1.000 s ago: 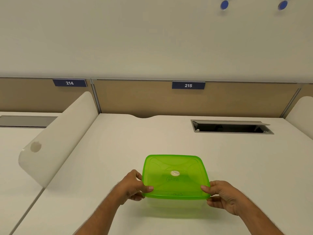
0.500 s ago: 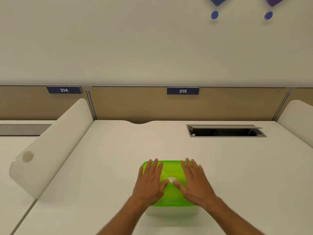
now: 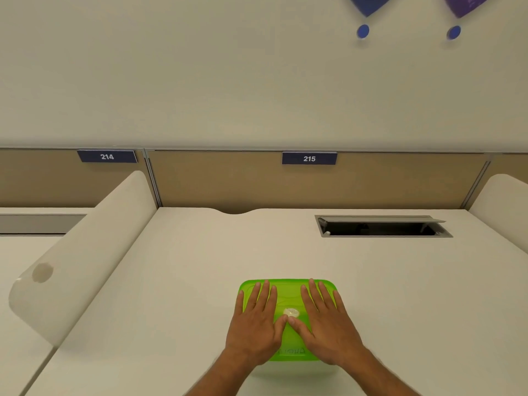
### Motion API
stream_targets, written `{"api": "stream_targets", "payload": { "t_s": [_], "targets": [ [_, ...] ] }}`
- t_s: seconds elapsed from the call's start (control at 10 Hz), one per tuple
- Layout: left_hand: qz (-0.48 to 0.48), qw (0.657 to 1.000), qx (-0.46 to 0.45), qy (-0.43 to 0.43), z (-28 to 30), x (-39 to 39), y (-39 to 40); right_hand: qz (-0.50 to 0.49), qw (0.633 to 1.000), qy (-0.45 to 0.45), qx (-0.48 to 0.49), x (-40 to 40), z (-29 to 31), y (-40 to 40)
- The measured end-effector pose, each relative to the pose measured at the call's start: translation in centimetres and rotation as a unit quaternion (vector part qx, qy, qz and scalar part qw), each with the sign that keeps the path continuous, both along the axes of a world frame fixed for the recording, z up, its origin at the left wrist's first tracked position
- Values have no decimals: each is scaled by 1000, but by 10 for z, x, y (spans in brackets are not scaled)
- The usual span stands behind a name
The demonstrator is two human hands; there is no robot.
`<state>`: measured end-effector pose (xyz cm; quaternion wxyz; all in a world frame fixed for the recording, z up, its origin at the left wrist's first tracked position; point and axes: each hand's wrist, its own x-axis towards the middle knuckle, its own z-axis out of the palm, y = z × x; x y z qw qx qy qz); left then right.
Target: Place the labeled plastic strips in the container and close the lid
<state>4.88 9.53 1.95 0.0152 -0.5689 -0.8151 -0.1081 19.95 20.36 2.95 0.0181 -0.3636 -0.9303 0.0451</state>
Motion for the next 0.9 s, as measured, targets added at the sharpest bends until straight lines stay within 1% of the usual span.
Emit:
{"api": "stream_targets", "payload": {
  "t_s": [0.1, 0.3, 0.6, 0.7, 0.8, 0.9],
  "targets": [
    [4, 999, 37, 26, 3, 1, -1, -1, 1000, -3, -4, -1, -2, 1],
    [3, 1000, -12, 3, 1, 0, 0, -2, 1000, -4, -9, -1, -2, 1],
    [-1, 1000, -17, -3, 6, 1, -2, -2, 1000, -2, -11, 1, 1, 0],
    [0, 1000, -12, -19, 6, 2, -3, -4, 1000, 14, -22, 1, 2, 0],
    [1, 1000, 25, -19, 8, 1, -5, -8, 999, 28, -43, 4, 5, 1],
    [-20, 996, 87, -11, 15, 6, -3, -33, 985, 128, -107, 6, 14, 0]
  ]
}}
